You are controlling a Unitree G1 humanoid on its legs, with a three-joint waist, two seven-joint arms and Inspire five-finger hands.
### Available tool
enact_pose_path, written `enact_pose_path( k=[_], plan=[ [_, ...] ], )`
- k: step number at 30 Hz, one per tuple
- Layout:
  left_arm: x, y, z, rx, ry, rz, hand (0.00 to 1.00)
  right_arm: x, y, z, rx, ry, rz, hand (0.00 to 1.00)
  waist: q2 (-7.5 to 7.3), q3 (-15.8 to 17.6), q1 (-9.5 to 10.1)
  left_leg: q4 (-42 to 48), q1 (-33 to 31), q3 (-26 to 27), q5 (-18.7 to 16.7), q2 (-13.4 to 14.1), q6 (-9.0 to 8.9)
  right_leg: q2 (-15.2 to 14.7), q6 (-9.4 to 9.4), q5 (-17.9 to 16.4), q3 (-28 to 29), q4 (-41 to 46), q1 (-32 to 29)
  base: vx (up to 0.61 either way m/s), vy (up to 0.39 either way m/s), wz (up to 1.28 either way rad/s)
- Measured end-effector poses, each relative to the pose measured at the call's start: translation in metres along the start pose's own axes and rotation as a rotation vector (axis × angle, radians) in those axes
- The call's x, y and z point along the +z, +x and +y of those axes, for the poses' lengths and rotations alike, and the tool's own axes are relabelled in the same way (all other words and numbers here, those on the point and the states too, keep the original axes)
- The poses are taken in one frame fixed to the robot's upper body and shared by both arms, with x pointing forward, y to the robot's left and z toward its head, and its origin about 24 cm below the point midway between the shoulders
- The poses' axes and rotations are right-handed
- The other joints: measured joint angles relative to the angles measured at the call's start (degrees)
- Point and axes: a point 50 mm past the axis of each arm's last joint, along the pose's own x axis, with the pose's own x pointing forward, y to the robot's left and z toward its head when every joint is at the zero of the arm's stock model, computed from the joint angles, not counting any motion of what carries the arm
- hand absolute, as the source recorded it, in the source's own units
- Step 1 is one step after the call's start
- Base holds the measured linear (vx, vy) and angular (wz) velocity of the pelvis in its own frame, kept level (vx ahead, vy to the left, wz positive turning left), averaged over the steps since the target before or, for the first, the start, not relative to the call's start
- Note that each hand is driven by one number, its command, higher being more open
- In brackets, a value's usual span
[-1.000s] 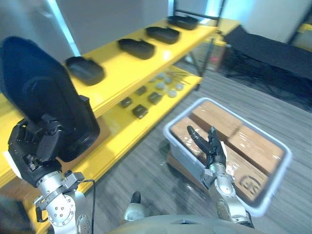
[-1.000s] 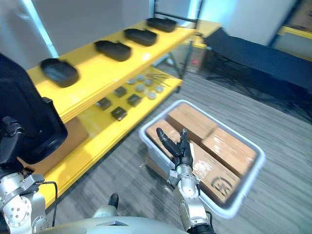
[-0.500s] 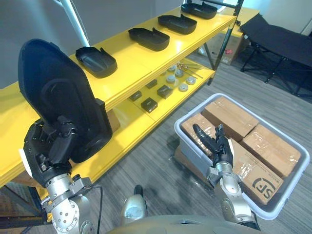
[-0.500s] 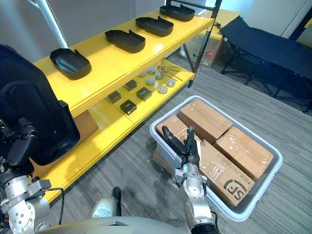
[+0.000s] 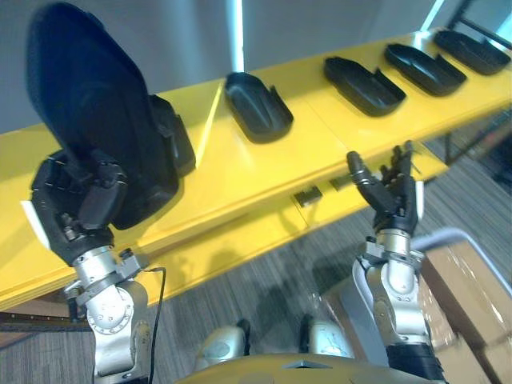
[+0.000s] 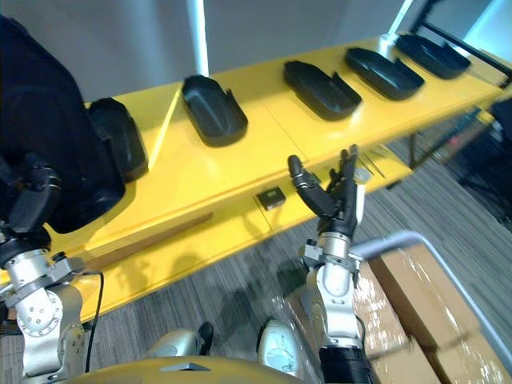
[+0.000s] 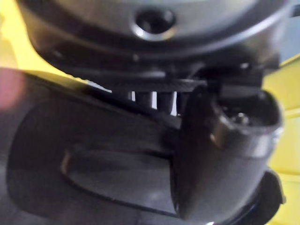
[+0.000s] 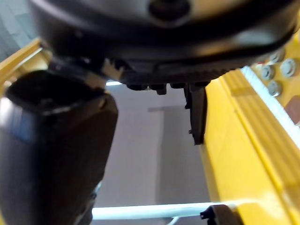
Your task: Walk over and take three plastic housings, then place them on the shelf
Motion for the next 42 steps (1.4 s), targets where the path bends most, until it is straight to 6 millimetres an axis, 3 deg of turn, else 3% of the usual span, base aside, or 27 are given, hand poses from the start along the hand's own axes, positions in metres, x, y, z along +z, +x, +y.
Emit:
enact_pose_path(
  k=[2, 3, 4, 5, 7, 10, 12, 15, 18, 25, 26, 27, 28, 29, 30, 31, 32, 33, 35, 36, 37, 38, 39, 40, 41, 42],
  plan=[
    [0.002, 0.001, 0.0, -0.009, 0.003, -0.009, 0.0, 0.008, 0.0, 0.005, 0.015, 0.011, -0.034, 1.0, -2.78, -0.8, 0.85, 1.89, 0.32, 2.19, -3.32, -0.84, -1.34, -1.77, -0.68, 8.88, -0.45, -3.31, 1.52, 0.34, -0.264, 0.84],
    [0.004, 0.0, -0.001, -0.008, -0.004, -0.014, 0.0, 0.019, 0.009, 0.009, 0.041, 0.009, -0.091, 1.0, -2.07, -1.21, 1.79, 3.32, 0.22, 2.41, -5.84, 0.93, -1.29, -0.29, -0.4, 5.33, -1.68, -6.56, 4.27, 0.27, -0.283, 0.48],
    [0.005, -0.001, 0.0, -0.002, -0.014, -0.012, 0.0, 0.03, 0.018, 0.012, 0.061, -0.011, -0.156, 1.0, -0.29, -1.61, 2.62, 4.25, -0.44, 1.66, -6.86, 3.04, -2.27, 1.74, -1.0, 6.14, -3.06, -9.27, 5.63, 0.21, -0.25, 0.31],
    [0.006, -0.001, -0.001, -0.005, -0.022, -0.016, 0.0, 0.038, 0.022, 0.013, 0.054, -0.059, -0.218, 1.0, 0.34, -2.0, 2.58, 4.49, -1.05, 1.55, -7.13, 4.21, -2.72, 2.59, -1.56, 6.55, -4.76, -11.21, 6.74, 0.19, -0.218, 0.53],
    [0.013, 0.0, -0.003, -0.019, -0.043, -0.066, 0.0, 0.073, 0.028, 0.011, 0.047, -0.127, -0.455, 1.0, 1.23, -2.53, 2.61, 3.19, -0.83, 7.02, -6.33, 8.26, -3.87, 4.96, -3.02, 7.72, -8.36, -15.95, 10.28, 0.17, -0.191, 0.7],
    [0.028, 0.005, -0.008, -0.023, -0.092, -0.155, 0.0, 0.111, 0.023, 0.002, 0.048, -0.09, -0.674, 1.0, 1.32, -2.85, 2.54, -0.27, -0.1, 10.36, -4.34, 9.14, -4.15, 5.07, -3.17, 7.77, -10.08, -17.19, 11.31, 0.11, -0.095, 0.4],
    [0.042, 0.007, -0.011, -0.023, -0.131, -0.233, 0.0, 0.123, 0.019, 0.0, 0.066, -0.048, -0.737, 1.0, 1.33, -2.86, 2.36, -1.62, 1.19, 10.66, -3.91, 8.97, -4.01, 4.91, -3.17, 7.77, -10.01, -17.45, 12.09, 0.08, 0.005, 0.05],
    [0.063, 0.009, -0.014, -0.042, -0.176, -0.347, 0.0, 0.121, 0.016, -0.001, 0.086, 0.033, -0.711, 1.0, 0.89, -4.05, 1.1, -2.68, 1.96, 10.97, -3.49, 7.72, -3.46, 3.89, -3.03, 7.86, -10.03, -19.33, 13.68, 0.03, 0.065, 0.04],
    [0.074, 0.006, -0.014, -0.083, -0.194, -0.397, 0.0, 0.109, 0.01, 0.0, 0.072, 0.056, -0.637, 1.0, 0.89, -4.29, 1.07, -3.62, 2.28, 11.01, -2.97, 6.91, -3.23, 3.2, -2.6, 8.13, -10.24, -20.25, 14.15, -0.02, 0.056, 0.06],
    [0.072, -0.003, -0.006, -0.097, -0.19, -0.349, 0.0, 0.084, 0.002, 0.005, 0.143, 0.065, -0.473, 1.0, 1.26, -4.44, 0.54, -4.15, 1.02, 9.02, -1.94, 6.53, -3.34, 2.52, -2.3, 8.44, -13.77, -21.09, 15.28, -0.05, -0.002, 0.27],
    [0.072, -0.003, -0.006, -0.097, -0.208, -0.341, 0.0, 0.08, 0.003, 0.003, 0.137, 0.056, -0.457, 1.0, 1.21, -4.41, -0.34, -4.17, -0.08, 11.95, -2.39, 7.77, -3.07, 1.78, -2.3, 8.43, -15.66, -20.81, 15.29, -0.07, 0.051, 0.86],
    [0.07, -0.003, -0.007, -0.102, -0.221, -0.333, 0.0, 0.077, 0.004, -0.001, 0.124, 0.042, -0.444, 1.0, 1.26, -4.29, -1.47, -3.32, -1.06, 17.63, -2.1, 10.11, -2.71, 0.52, -2.24, 8.01, -17.46, -19.65, 14.99, -0.07, 0.08, 0.93],
    [0.069, -0.003, -0.008, -0.107, -0.225, -0.328, 0.0, 0.076, 0.005, -0.002, 0.12, 0.034, -0.439, 1.0, 1.48, -4.07, -1.86, -2.68, -1.58, 19.3, -1.03, 10.77, -2.1, -0.24, -1.92, 7.37, -18.03, -18.52, 14.72, -0.05, 0.098, 0.81],
    [0.066, -0.003, -0.009, -0.114, -0.225, -0.315, 0.0, 0.073, 0.007, -0.005, 0.114, 0.019, -0.429, 1.0, 1.99, -3.68, -1.93, -1.35, -2.27, 19.74, 1.04, 10.98, -3.11, -1.73, -1.42, 6.33, -18.57, -16.21, 14.07, -0.04, 0.18, 0.45],
    [0.063, -0.004, -0.009, -0.113, -0.218, -0.305, 0.0, 0.071, 0.008, -0.007, 0.11, 0.015, -0.417, 1.0, 1.39, -3.08, -1.98, 1.38, -3.81, 19.72, 2.21, 8.76, -3.4, -4.38, -1.08, 4.87, -18.34, -14.2, 13.25, -0.09, 0.328, 0.63],
    [0.058, -0.003, -0.009, -0.103, -0.211, -0.285, 0.0, 0.066, 0.008, -0.007, 0.122, 0.016, -0.395, 1.0, -2.23, -1.52, -3.14, 6.58, -7.23, 19.64, 8.44, 2.61, -5.41, -11.83, 0.51, 3.51, -17.9, -10.96, 12.35, -0.08, 0.35, 0.51],
    [0.056, -0.003, -0.008, -0.097, -0.208, -0.277, 0.0, 0.065, 0.008, -0.007, 0.133, 0.013, -0.392, 1.0, -3.98, -0.91, -3.36, 7.95, -8.23, 19.4, 10.26, 0.86, -5.48, -14.59, 1.09, 3.21, -17.26, -10.06, 11.75, -0.07, 0.293, 0.4],
    [0.051, -0.004, -0.007, -0.089, -0.202, -0.264, 0.0, 0.066, 0.009, -0.006, 0.153, 0.024, -0.39, 1.0, -2.45, -0.92, -3.0, 13.08, -10.53, 19.48, 6.83, 3.97, -1.58, -15.16, 1.35, 3.77, -16.19, -9.7, 11.13, -0.05, 0.215, -0.18],
    [0.045, -0.006, -0.006, -0.07, -0.199, -0.251, 0.0, 0.063, 0.015, 0.004, 0.19, 0.091, -0.384, 1.0, 0.84, -0.59, -2.41, 15.41, -9.93, 13.89, 5.42, 10.9, -3.23, -15.45, 4.29, 3.4, -11.85, -6.25, 8.85, -0.08, 0.387, -0.63],
    [0.044, -0.007, -0.006, -0.072, -0.188, -0.247, 0.0, 0.06, 0.018, 0.006, 0.195, 0.103, -0.375, 1.0, 1.35, -0.71, -2.3, 14.7, -9.23, 12.19, 4.51, 11.58, -4.49, -16.08, 5.4, 3.27, -10.32, -5.34, 7.97, -0.09, 0.62, -0.82],
    [0.04, -0.008, -0.007, -0.082, -0.146, -0.24, 0.0, 0.054, 0.022, 0.008, 0.193, 0.103, -0.352, 1.0, 1.53, -0.75, -2.08, 14.38, -7.58, 11.67, -0.39, 9.9, -8.19, -17.42, 6.96, 3.64, -7.16, -5.22, 6.98, -0.07, 0.595, -0.56],
    [0.039, -0.008, -0.008, -0.099, -0.121, -0.239, 0.0, 0.052, 0.022, 0.007, 0.184, 0.102, -0.341, 1.0, 1.81, -0.88, -2.35, 14.37, -7.36, 12.62, -3.29, 9.4, -8.09, -17.89, 7.32, 3.91, -6.0, -6.04, 7.03, -0.07, 0.729, -0.14],
    [0.038, -0.005, -0.012, -0.161, -0.073, -0.254, 0.0, 0.046, 0.022, 0.006, 0.134, 0.121, -0.316, 1.0, 1.52, -0.46, -3.76, 16.7, -8.4, 15.63, -9.28, 7.8, -6.67, -19.55, 6.12, 8.32, -4.13, -10.15, 8.67, -0.05, 0.578, 0.15],
    [0.038, -0.004, -0.012, -0.17, -0.067, -0.25, 0.0, 0.045, 0.021, 0.005, 0.118, 0.124, -0.307, 1.0, 1.18, -0.24, -3.64, 17.58, -8.72, 16.29, -9.45, 7.4, -6.39, -19.85, 5.93, 10.45, -3.87, -11.31, 8.94, -0.09, 0.673, -0.02],
    [0.031, -0.004, -0.011, -0.189, -0.047, -0.215, 0.0, 0.037, 0.017, 0.007, 0.098, 0.132, -0.271, 1.0, 1.18, 0.15, -2.6, 19.3, -9.09, 17.68, -11.03, 7.12, -4.77, -19.99, 6.21, 18.13, -3.55, -14.31, 9.18, -0.09, 0.444, -0.35],
    [0.027, -0.003, -0.01, -0.199, -0.032, -0.191, 0.0, 0.033, 0.014, 0.008, 0.088, 0.142, -0.254, 1.0, 1.18, 0.32, -1.96, 19.47, -8.85, 18.68, -11.38, 6.95, -4.05, -19.99, 5.25, 22.04, -3.76, -15.58, 9.17, -0.12, 0.539, -0.53]
  ],
)
